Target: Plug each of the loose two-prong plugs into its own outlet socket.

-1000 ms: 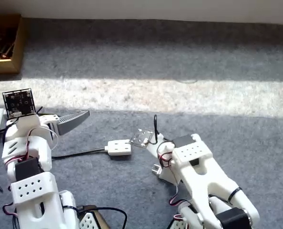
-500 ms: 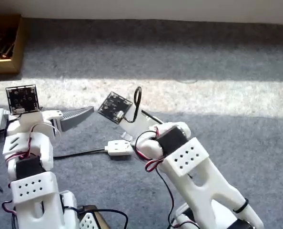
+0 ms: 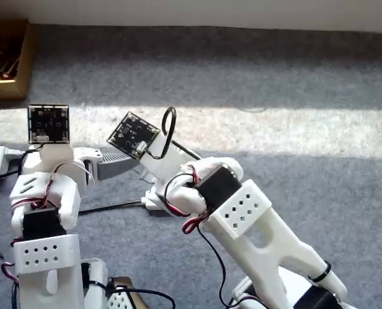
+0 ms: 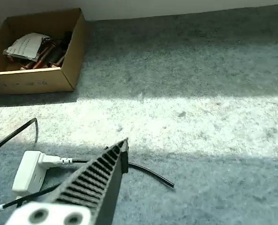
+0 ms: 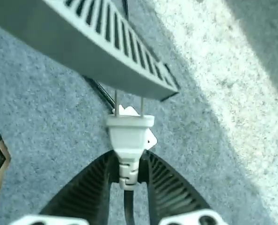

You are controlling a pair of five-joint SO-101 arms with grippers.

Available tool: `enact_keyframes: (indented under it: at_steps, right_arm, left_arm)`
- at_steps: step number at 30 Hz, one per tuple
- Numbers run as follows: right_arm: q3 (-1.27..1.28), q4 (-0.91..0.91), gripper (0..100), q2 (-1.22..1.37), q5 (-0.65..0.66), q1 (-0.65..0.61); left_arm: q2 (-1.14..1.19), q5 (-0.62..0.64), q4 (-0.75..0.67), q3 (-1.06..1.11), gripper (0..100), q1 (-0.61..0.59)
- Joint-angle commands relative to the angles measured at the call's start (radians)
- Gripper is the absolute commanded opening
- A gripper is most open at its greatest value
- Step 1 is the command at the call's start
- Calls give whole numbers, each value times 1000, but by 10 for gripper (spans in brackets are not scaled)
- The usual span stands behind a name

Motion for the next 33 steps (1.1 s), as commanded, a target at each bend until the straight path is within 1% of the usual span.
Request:
enact_keyframes:
  at_steps: [1, 10, 17, 20, 24, 28, 33]
  right_arm:
    - [-87, 35, 5, -5, -6, -4]
    - [-220, 114, 5, -4, -2, -2]
    - [-223, 122, 5, -2, -2, -2]
    - [-220, 130, 5, -2, -2, -1]
    - [-217, 223, 5, -2, 2, 2]
    - [-82, 306, 5, -15, 81, 70]
    - [228, 272, 5, -13, 193, 203]
  left_arm:
    - [-12, -11, 5, 25, 668, 44]
    - [-12, -9, 5, 88, 668, 64]
    - [-12, -9, 2, 96, 668, 64]
    - [-12, -11, -3, 93, 668, 53]
    - [-12, -12, -80, 94, 668, -27]
    - [-12, -14, -94, 91, 668, -105]
    - [-12, -14, -94, 71, 668, -171]
